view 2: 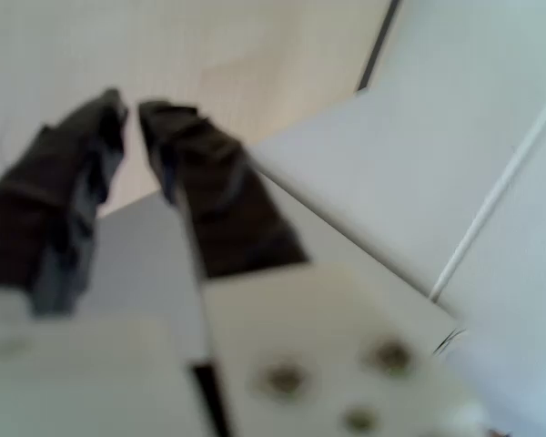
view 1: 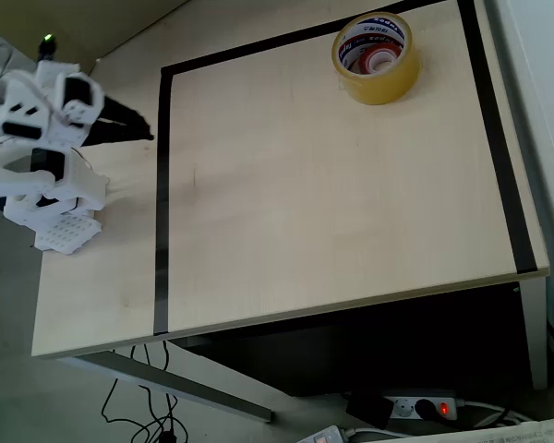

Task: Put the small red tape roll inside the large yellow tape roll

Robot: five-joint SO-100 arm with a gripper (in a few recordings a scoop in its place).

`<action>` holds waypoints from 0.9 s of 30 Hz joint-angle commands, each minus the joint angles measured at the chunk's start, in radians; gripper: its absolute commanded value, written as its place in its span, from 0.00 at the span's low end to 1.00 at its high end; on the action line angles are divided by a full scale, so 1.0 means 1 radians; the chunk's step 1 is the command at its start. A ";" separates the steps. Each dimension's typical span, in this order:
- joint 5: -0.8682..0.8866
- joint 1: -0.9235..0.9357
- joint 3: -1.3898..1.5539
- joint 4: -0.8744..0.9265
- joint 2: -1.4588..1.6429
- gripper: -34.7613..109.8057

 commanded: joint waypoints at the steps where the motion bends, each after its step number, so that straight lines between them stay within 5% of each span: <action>1: 0.011 -0.015 0.098 0.066 0.273 0.24; 12: 0.051 0.095 0.299 0.143 0.460 0.24; 27: 0.103 0.106 0.719 -0.023 0.460 0.24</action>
